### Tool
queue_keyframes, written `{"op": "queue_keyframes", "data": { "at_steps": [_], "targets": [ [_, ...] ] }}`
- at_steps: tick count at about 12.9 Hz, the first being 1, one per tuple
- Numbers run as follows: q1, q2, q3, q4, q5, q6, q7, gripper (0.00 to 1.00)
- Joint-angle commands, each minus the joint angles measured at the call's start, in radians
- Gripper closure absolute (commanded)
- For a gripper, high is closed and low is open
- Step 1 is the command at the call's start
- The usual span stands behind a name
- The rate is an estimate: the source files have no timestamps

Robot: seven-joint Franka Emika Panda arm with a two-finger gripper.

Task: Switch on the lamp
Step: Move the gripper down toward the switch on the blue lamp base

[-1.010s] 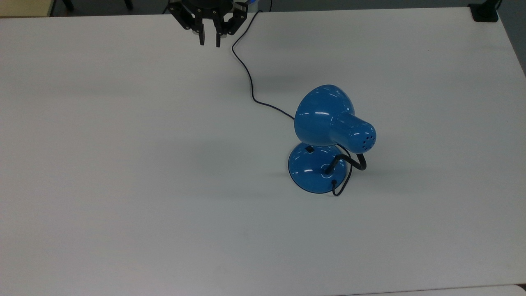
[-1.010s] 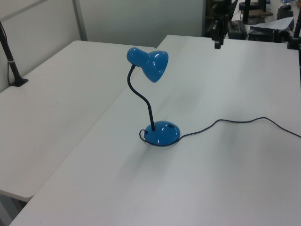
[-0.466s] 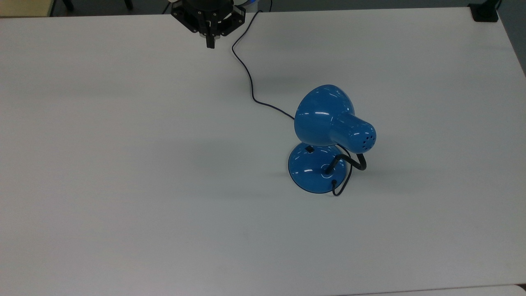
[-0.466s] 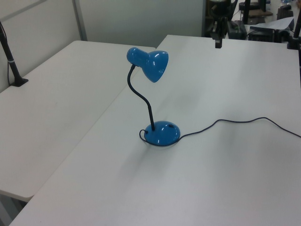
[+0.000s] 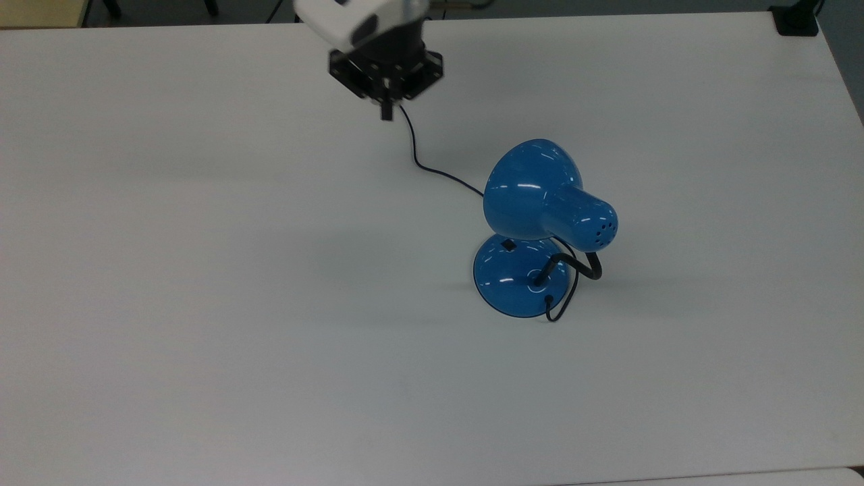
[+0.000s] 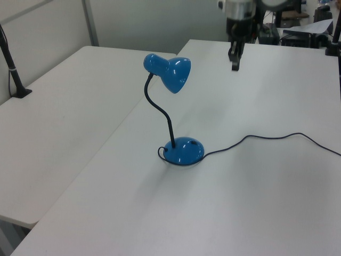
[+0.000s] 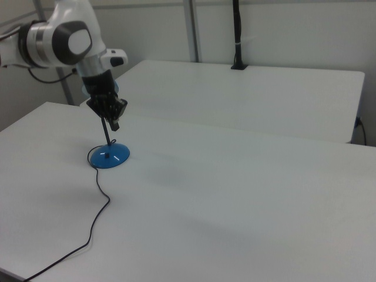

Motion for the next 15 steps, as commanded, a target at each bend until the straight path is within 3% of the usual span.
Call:
{"op": "queue_keyframes", "data": {
  "at_steps": [1, 7, 13, 15],
  "targets": [
    [0.047, -0.02, -0.006, -0.122, 0.003, 0.164, -0.024, 1.0],
    [0.109, 0.097, -0.001, -0.167, 0.003, 0.435, -0.07, 1.0],
    [0.129, 0.2, 0.025, -0.165, 0.0, 0.566, -0.146, 1.0],
    [0.128, 0.222, 0.039, -0.164, -0.044, 0.587, -0.147, 1.0]
  ]
}}
